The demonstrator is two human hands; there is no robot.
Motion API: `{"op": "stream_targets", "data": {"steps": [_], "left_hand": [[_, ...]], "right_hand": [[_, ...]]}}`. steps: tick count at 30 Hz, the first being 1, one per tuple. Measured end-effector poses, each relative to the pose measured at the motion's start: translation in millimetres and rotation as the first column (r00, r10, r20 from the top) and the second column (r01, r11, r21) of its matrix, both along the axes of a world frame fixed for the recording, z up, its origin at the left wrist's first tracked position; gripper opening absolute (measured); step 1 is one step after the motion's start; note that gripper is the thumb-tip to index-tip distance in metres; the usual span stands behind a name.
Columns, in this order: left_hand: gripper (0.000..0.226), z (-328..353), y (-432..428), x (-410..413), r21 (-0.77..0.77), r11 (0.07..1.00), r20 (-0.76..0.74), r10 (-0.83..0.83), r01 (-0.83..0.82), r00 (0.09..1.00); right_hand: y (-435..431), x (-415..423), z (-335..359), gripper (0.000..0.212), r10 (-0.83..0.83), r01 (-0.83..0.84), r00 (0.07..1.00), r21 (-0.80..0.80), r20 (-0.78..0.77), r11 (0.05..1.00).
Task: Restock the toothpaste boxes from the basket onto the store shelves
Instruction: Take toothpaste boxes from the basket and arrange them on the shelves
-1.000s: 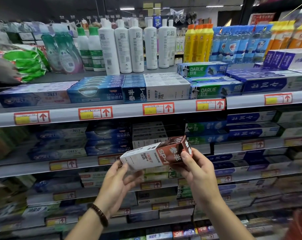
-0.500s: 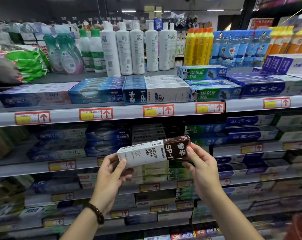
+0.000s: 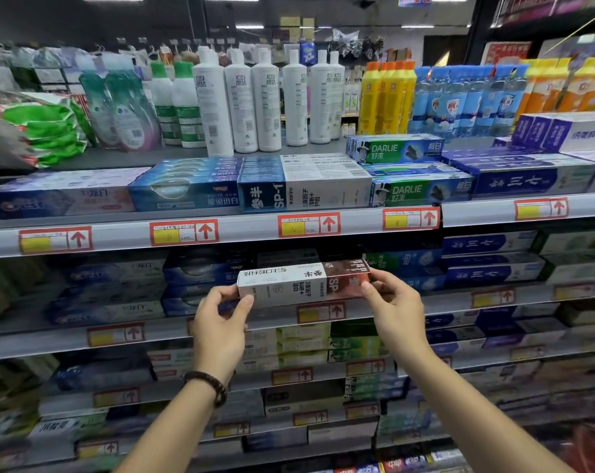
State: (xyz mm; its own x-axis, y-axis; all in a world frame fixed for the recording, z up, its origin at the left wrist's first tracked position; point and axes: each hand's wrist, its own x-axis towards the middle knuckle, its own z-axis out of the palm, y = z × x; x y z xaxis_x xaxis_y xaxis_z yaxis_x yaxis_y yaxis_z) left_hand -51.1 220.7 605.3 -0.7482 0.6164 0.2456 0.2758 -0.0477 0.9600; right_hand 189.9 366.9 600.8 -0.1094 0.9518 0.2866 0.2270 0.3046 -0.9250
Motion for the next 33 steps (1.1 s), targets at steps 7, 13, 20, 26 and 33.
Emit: {"op": "stream_targets", "data": {"steps": [7, 13, 20, 26, 33], "left_hand": [[0.014, 7, 35, -6, -0.061, 0.993, -0.227, 0.085, -0.101, 0.97], [0.013, 3, 47, -7, -0.162, 0.98, -0.257, 0.072, -0.117, 0.964], [0.03, -6, 55, -14, -0.273, 0.957, -0.204, 0.043, -0.099, 0.978], [0.021, -7, 58, -10, -0.278, 0.959, -0.146, 0.016, -0.057, 0.989], [0.014, -12, 57, -8, -0.26, 0.965, -0.141, -0.02, -0.017, 0.99]], "right_hand": [[24, -9, 7, 0.031, -0.088, 0.084, 0.991, 0.045, 0.098, 0.995], [34, -17, 9, 0.026, -0.124, 0.122, 0.98, 0.023, 0.158, 0.992], [36, -23, 12, 0.008, -0.136, 0.134, 0.969, 0.022, 0.206, 0.991], [46, -25, 5, 0.024, -0.115, 0.138, 0.959, -0.074, 0.257, 0.988], [45, -23, 1, 0.018, -0.054, 0.088, 0.962, -0.116, 0.269, 0.989]]}}
